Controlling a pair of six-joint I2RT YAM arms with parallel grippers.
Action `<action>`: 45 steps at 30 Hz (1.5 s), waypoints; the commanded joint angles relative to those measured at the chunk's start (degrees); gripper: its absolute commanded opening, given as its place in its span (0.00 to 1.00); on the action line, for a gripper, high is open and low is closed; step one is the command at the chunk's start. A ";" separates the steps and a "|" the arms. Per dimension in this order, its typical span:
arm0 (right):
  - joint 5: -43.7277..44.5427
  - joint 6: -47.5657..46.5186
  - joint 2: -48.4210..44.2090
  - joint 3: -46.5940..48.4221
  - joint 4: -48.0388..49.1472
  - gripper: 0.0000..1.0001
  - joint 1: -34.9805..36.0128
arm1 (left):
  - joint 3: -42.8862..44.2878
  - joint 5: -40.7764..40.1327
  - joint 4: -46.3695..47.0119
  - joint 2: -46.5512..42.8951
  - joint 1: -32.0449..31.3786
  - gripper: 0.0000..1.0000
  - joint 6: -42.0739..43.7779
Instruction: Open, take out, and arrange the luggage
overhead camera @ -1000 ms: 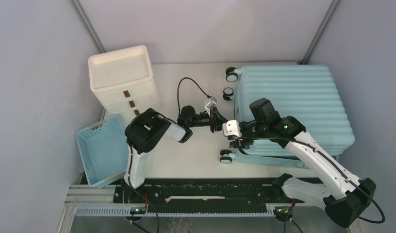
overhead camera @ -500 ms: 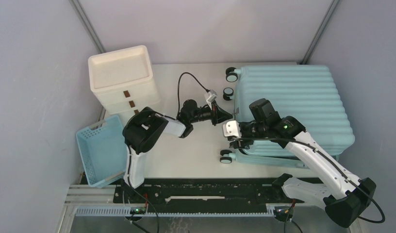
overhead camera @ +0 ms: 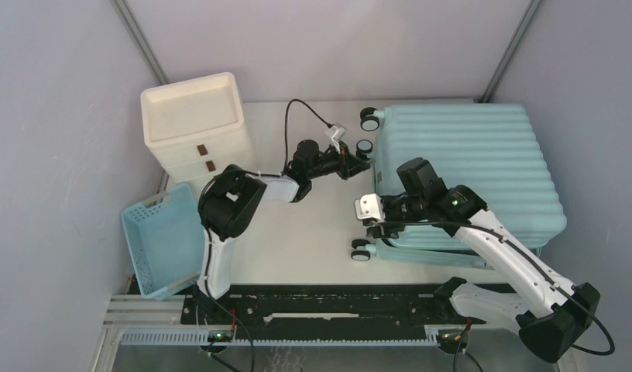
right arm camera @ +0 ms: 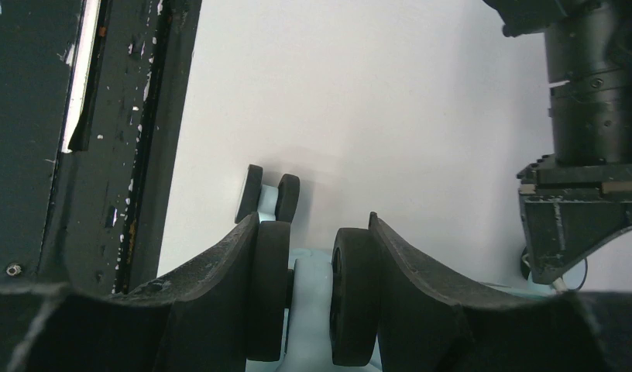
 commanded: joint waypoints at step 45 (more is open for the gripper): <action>-2.38 -4.78 -0.15 0.88 -0.09 0.00 2.81 | 25.09 -7.12 -14.20 11.02 8.10 0.00 -22.47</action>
